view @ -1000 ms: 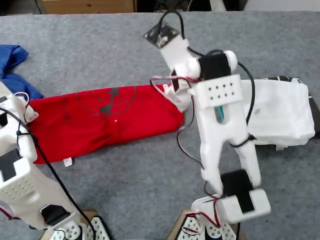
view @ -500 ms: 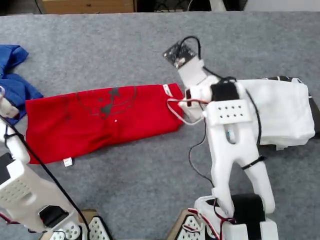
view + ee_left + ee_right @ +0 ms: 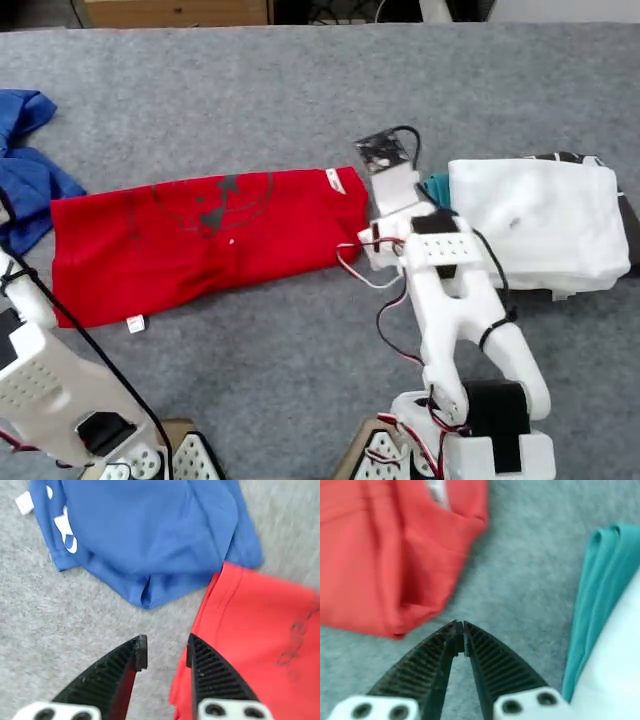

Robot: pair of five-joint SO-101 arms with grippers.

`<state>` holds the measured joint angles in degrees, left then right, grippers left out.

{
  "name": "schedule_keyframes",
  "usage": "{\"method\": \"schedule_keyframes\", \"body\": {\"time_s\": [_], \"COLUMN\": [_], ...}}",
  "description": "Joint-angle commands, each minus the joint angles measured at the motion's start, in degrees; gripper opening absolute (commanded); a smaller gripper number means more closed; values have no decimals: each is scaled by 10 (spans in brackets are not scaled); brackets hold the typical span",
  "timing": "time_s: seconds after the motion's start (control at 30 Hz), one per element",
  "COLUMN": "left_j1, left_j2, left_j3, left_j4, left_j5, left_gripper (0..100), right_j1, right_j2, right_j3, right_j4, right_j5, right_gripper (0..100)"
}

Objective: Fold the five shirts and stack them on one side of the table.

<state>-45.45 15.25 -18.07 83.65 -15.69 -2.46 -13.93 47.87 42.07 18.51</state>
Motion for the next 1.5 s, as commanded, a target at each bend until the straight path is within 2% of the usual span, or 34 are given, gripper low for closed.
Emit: {"method": "schedule_keyframes", "body": {"time_s": [0.0, 0.1, 0.33, 0.43, 0.57, 0.8, 1.0, 1.07, 1.17, 1.23, 1.37, 1.47], "left_j1": [-1, 4, 17, 54, 69, 53, 50, 50, 57, 60, 71, 87], "left_j2": [-3, -3, -3, -2, 35, 156, 184, 190, 199, 199, 193, 193], "left_j3": [33, 82, 190, 202, 187, 116, 68, 62, 51, 49, 22, -53], "left_j4": [-21, -54, -166, -176, -176, -163, -113, -103, -84, -72, -53, 11], "left_j5": [-65, -66, -63, -41, 5, 11, 7, 8, 11, 11, 14, 49], "left_gripper": [193, 256, 260, 260, 230, 217, 211, 165, 24, 48, 30, 29], "right_j1": [36, 43, 17, -8, -36, -40, -40, -40, -40, -40, -39, -33], "right_j2": [-11, -28, -89, -95, -94, -97, -97, -97, -97, -97, -97, -97], "right_j3": [13, 20, -16, -32, -41, -41, -40, -43, -43, -43, -53, -83], "right_j4": [-26, -25, 37, 41, 43, 58, 63, 67, 67, 67, 66, 67], "right_j5": [-27, -25, 11, 11, 8, 7, 7, 7, 7, 7, 7, 7], "right_gripper": [13, 13, 13, 14, 14, 13, 13, 13, 13, 13, 13, 13]}}
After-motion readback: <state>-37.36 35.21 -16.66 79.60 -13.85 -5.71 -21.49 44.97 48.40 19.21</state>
